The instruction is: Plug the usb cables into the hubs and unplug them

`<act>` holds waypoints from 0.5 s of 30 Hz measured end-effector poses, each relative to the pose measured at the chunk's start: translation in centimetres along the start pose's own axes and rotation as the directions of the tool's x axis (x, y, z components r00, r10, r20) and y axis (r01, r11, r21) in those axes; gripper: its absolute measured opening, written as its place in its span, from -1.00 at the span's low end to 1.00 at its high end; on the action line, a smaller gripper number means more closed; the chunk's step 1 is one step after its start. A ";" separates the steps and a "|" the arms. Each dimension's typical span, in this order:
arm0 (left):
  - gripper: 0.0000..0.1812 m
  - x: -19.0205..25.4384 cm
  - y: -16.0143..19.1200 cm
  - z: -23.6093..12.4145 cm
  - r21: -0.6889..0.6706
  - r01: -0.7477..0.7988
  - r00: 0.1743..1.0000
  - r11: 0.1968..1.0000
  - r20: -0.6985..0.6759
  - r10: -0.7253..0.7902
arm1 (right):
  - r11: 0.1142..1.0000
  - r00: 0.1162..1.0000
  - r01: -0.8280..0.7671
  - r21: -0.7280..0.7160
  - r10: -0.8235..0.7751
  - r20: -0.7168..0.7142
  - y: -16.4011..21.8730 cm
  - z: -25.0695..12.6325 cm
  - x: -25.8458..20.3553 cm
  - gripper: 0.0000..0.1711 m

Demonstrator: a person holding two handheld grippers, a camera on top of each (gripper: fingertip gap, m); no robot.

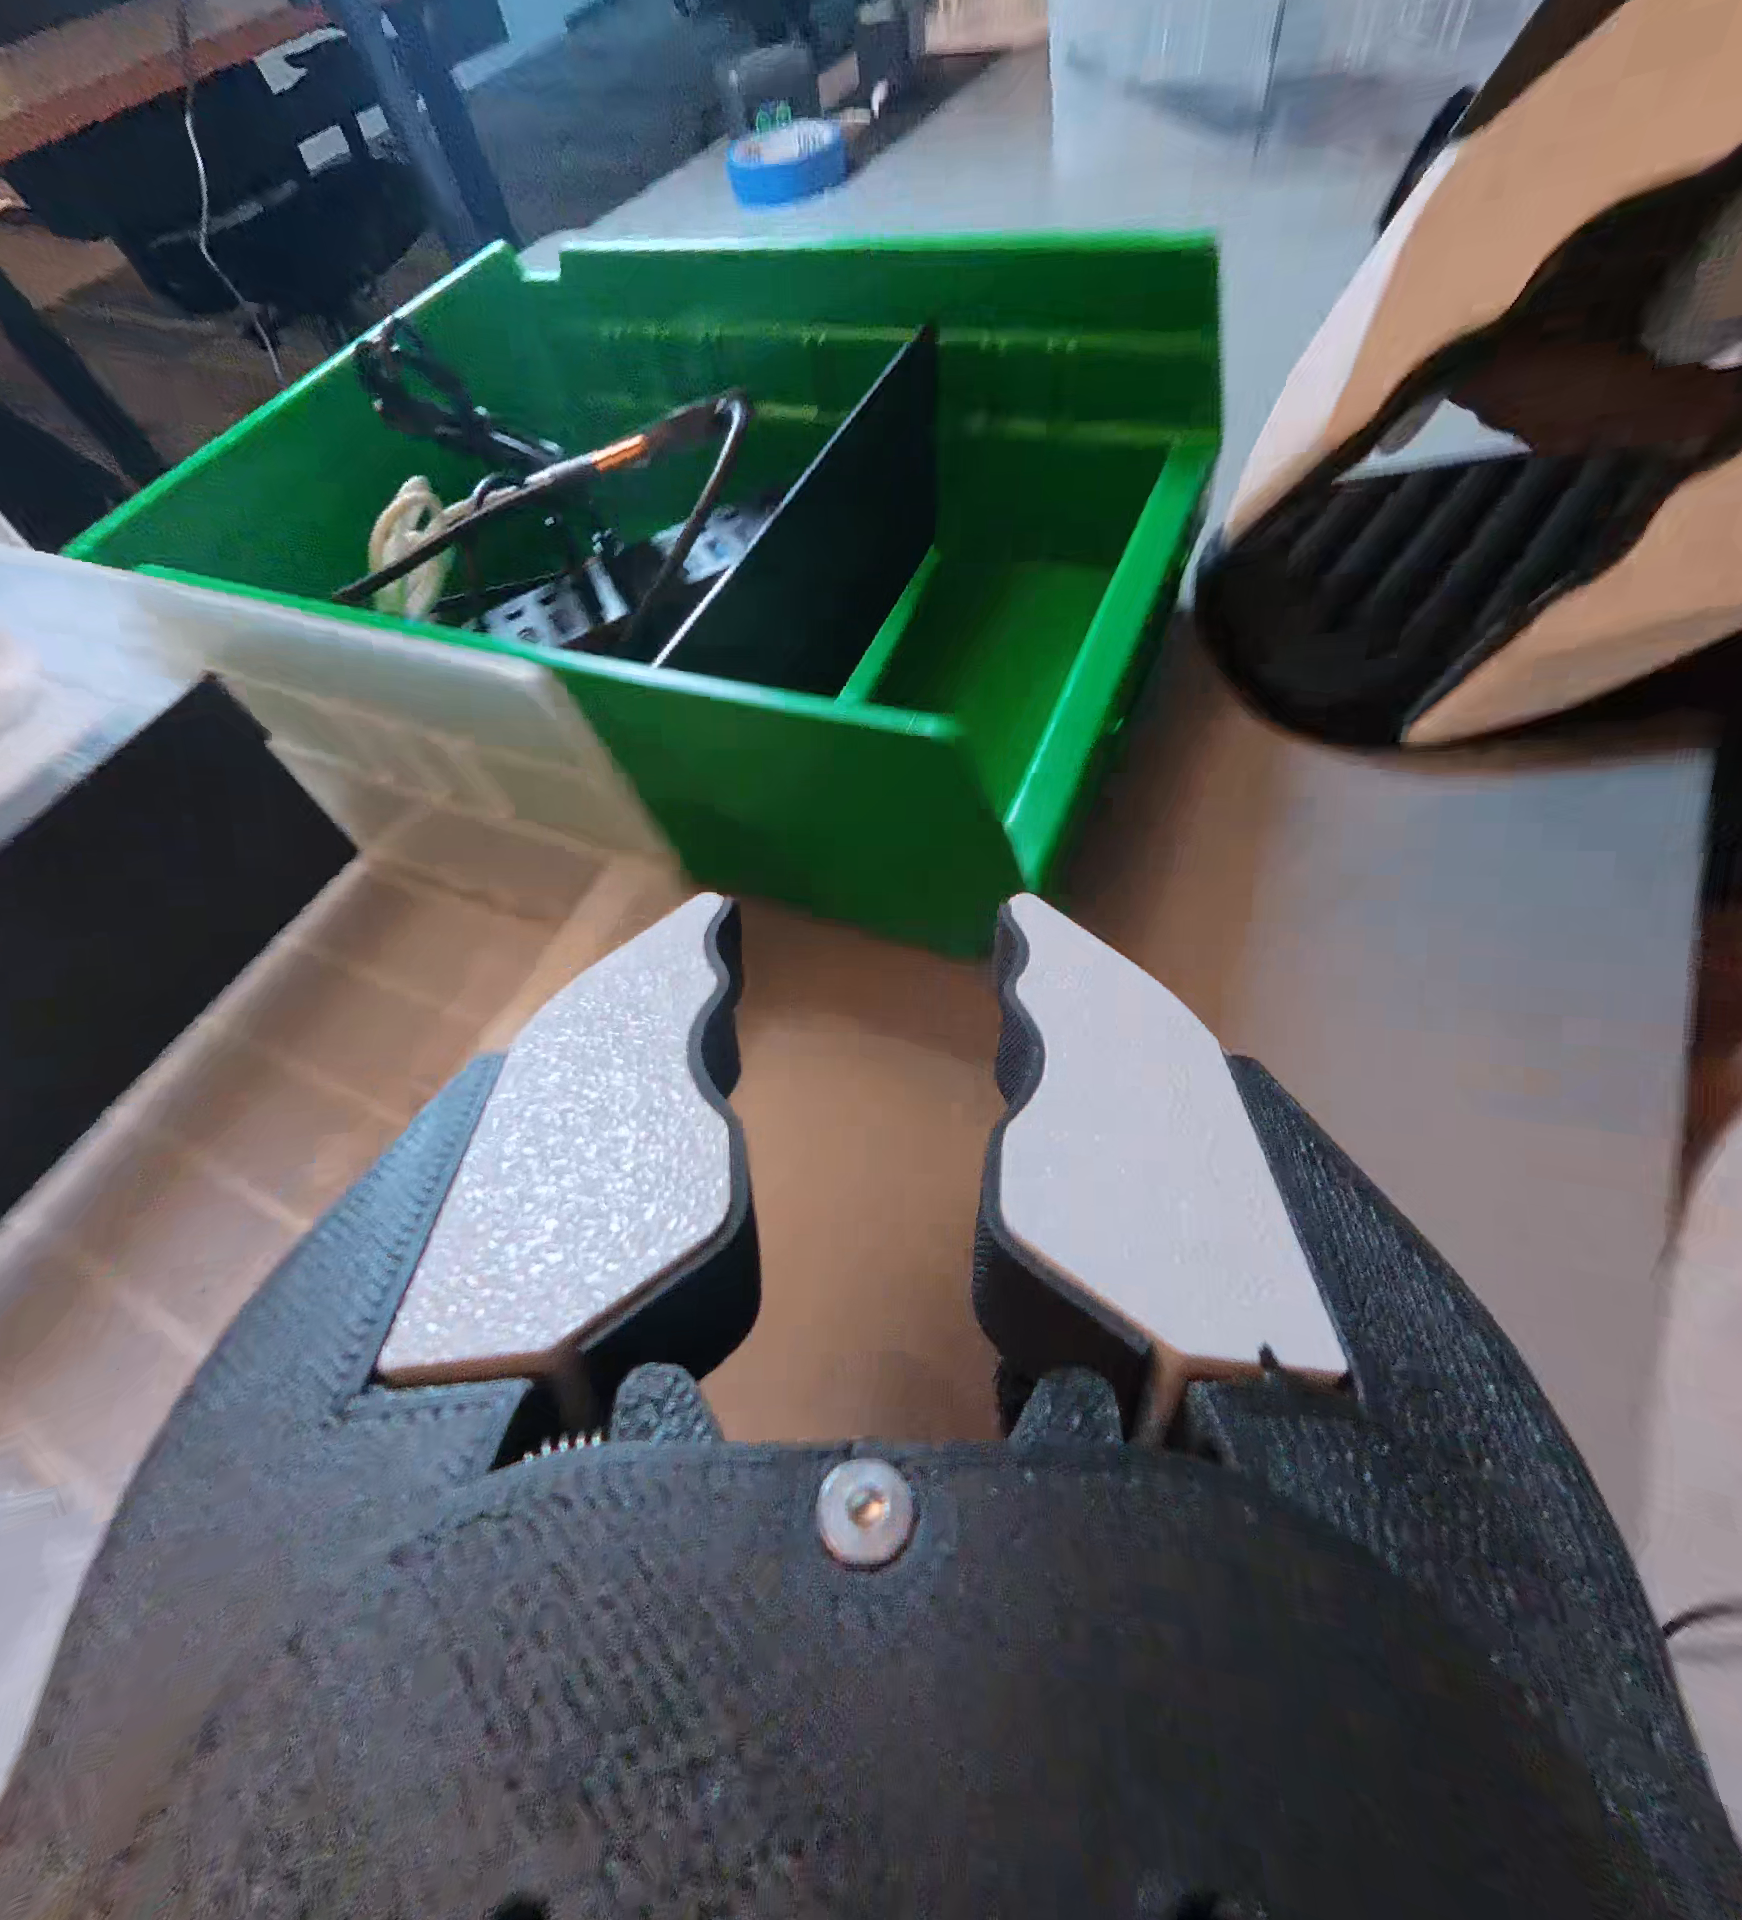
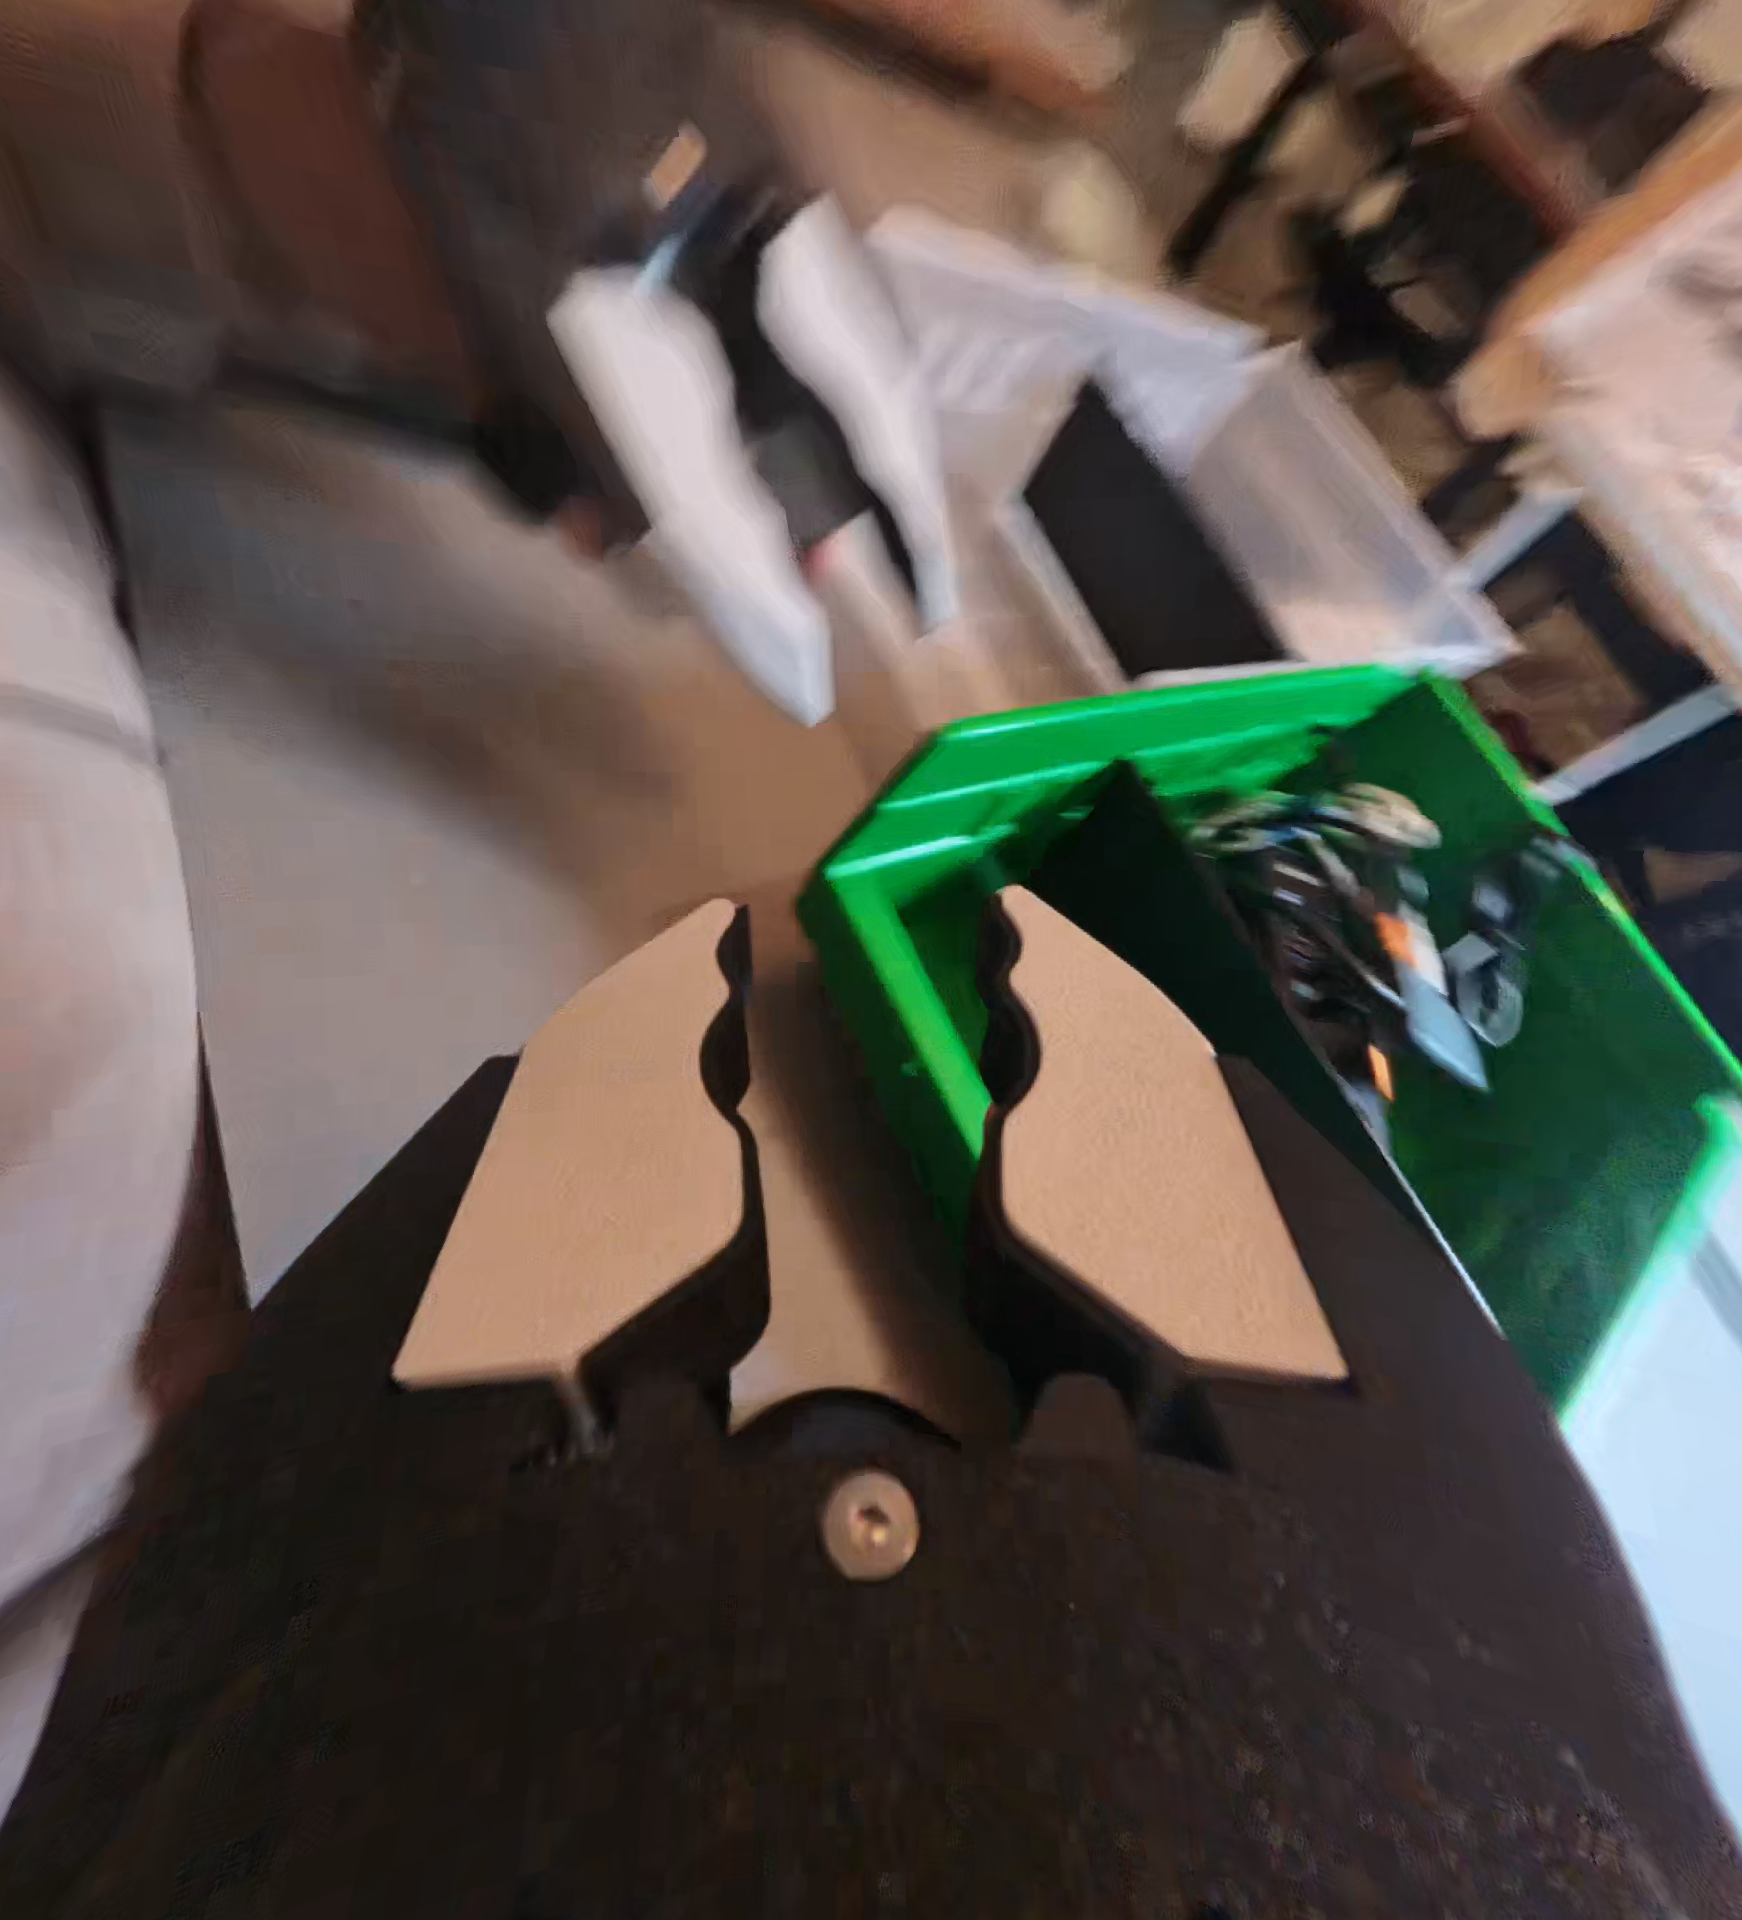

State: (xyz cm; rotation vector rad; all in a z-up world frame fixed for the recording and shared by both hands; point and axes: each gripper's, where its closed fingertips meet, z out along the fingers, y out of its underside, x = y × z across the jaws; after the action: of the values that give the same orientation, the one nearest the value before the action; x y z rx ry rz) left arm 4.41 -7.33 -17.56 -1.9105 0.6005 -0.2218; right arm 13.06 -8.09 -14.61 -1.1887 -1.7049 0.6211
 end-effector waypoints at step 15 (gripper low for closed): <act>-0.34 -1.6 0.8 7.7 -0.036 0.167 0.976 0.985 0.146 -0.160 | 0.836 0.774 -0.540 -0.095 0.449 -0.447 14.5 -1.7 12.3 -0.82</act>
State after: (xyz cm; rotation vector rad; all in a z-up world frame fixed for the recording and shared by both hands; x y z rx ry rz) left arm 6.06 -0.52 -21.26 -2.0047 0.3551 -0.1750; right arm 19.78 8.76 -20.59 -1.8215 -1.1125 0.4512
